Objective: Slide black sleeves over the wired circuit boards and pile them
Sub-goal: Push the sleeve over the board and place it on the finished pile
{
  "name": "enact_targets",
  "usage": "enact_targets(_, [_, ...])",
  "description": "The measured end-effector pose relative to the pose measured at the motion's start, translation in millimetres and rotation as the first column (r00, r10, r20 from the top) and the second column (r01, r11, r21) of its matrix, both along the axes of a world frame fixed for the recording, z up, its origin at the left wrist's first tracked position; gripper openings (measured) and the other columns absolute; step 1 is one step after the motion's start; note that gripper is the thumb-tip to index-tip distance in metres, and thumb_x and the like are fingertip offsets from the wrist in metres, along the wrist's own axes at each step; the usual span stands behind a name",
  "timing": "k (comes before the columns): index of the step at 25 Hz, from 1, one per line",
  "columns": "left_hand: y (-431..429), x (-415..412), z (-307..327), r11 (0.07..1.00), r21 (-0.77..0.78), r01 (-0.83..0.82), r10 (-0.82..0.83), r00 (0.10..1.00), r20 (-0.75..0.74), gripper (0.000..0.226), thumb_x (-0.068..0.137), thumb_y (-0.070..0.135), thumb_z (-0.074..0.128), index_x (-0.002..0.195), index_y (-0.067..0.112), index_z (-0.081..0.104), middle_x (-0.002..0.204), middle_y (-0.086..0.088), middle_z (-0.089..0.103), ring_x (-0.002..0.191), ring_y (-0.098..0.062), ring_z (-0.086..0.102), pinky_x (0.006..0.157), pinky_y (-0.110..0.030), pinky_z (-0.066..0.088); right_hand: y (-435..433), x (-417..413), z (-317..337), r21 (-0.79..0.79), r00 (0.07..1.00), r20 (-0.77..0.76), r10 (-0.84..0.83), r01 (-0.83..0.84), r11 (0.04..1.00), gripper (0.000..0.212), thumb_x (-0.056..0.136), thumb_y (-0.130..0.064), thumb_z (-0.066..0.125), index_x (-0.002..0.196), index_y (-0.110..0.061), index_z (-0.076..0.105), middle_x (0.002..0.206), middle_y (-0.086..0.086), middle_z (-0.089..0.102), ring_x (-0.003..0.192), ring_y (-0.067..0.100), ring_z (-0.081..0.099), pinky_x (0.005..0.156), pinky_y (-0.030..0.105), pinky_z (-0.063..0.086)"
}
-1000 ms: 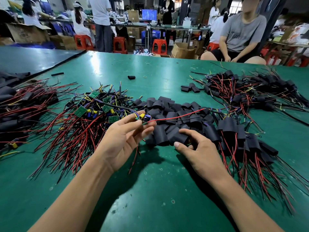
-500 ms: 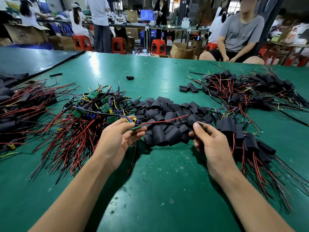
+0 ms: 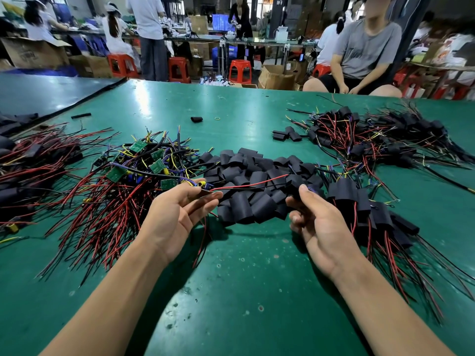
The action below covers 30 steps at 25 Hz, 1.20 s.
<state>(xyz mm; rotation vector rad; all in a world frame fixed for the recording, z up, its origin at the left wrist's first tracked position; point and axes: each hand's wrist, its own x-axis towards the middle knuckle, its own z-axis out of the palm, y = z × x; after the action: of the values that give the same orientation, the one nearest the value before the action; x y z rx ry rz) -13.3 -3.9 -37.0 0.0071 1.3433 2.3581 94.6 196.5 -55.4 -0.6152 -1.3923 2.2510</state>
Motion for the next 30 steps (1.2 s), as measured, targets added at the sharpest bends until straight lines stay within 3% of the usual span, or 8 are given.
enact_targets(5, [0.3,-0.8,-2.6,1.000,0.000,0.005,-0.005,1.000,0.001,0.012,0.093,-0.005,0.047,0.089,0.000,0.057,0.103,-0.029,0.065,0.078,-0.029,0.074,0.060,-0.024,0.058,-4.3,2.5,7.3,-0.047,0.997,-0.023,0.075,-0.076,0.996,0.022,0.075,-0.039,0.070,0.062,-0.023,0.073,0.078,0.000,0.070,0.050,0.007,0.047,0.059,0.024,0.038])
enact_targets(9, [0.2,-0.3,-1.8,1.000,-0.012,0.002,-0.002,1.000,0.000,0.014,0.093,-0.005,0.046,0.087,0.002,0.056,0.107,-0.032,0.065,0.075,-0.028,0.073,0.059,-0.024,0.059,-3.7,5.0,9.8,-0.116,0.992,-0.048,0.121,-0.126,0.985,0.031,0.085,-0.040,0.065,0.059,-0.025,0.075,0.075,-0.003,0.068,0.051,0.008,0.044,0.058,0.023,0.036])
enact_targets(13, [-0.1,0.4,-0.3,1.000,-0.023,-0.005,0.005,1.000,0.010,0.014,0.093,-0.006,0.045,0.092,0.000,0.058,0.107,-0.032,0.065,0.079,-0.030,0.073,0.059,-0.024,0.059,-2.1,4.9,9.3,-0.145,0.989,-0.054,0.137,-0.144,0.979,0.025,0.084,-0.041,0.068,0.069,-0.023,0.077,0.077,-0.001,0.068,0.053,0.009,0.044,0.056,0.022,0.036])
enact_targets(17, [0.7,1.7,0.6,0.999,-0.042,-0.007,0.007,1.000,0.001,0.019,0.093,-0.006,0.044,0.082,0.003,0.056,0.085,-0.023,0.070,0.079,-0.032,0.074,0.058,-0.025,0.060,-1.7,4.3,8.8,-0.152,0.990,-0.050,0.131,-0.137,0.979,0.020,0.073,-0.040,0.076,0.062,-0.023,0.074,0.077,-0.002,0.069,0.052,0.008,0.044,0.057,0.022,0.039])
enact_targets(19, [1.6,2.5,0.1,0.999,-0.039,0.005,-0.005,1.000,-0.006,0.020,0.093,-0.006,0.043,0.081,0.005,0.055,0.074,-0.016,0.071,0.079,-0.031,0.074,0.060,-0.026,0.060,-1.7,3.8,8.7,-0.132,0.991,-0.042,0.123,-0.128,0.983,0.016,0.071,-0.039,0.076,0.069,-0.024,0.071,0.077,-0.002,0.069,0.052,0.008,0.044,0.057,0.022,0.038])
enact_targets(21, [2.9,3.9,-0.9,0.999,-0.026,0.033,-0.033,0.999,-0.012,0.017,0.093,-0.006,0.044,0.089,0.004,0.057,0.077,-0.016,0.072,0.080,-0.031,0.075,0.061,-0.026,0.061,-2.9,3.9,7.3,-0.086,0.992,-0.033,0.122,-0.125,0.989,0.018,0.071,-0.036,0.076,0.081,-0.023,0.069,0.077,-0.002,0.068,0.051,0.008,0.045,0.056,0.021,0.039])
enact_targets(25, [7.4,10.3,-2.5,0.991,0.052,0.121,-0.121,0.993,-0.007,0.019,0.088,-0.006,0.053,0.102,0.004,0.060,0.090,-0.020,0.073,0.083,-0.029,0.075,0.062,-0.026,0.060,-9.4,3.2,4.0,-0.092,0.983,-0.068,0.171,-0.177,0.980,0.044,0.064,-0.032,0.079,0.103,-0.015,0.072,0.077,-0.003,0.063,0.052,0.007,0.045,0.055,0.019,0.037])
enact_targets(30, [13.9,21.1,-3.9,0.966,0.119,0.230,-0.229,0.973,-0.022,0.033,0.069,-0.002,0.067,0.101,0.005,0.060,0.096,-0.020,0.073,0.087,-0.030,0.075,0.065,-0.028,0.060,-16.3,2.8,-1.2,-0.075,0.950,-0.164,0.268,-0.283,0.956,0.037,0.070,-0.022,0.079,0.106,-0.014,0.076,0.076,-0.004,0.063,0.055,0.007,0.048,0.054,0.017,0.041])
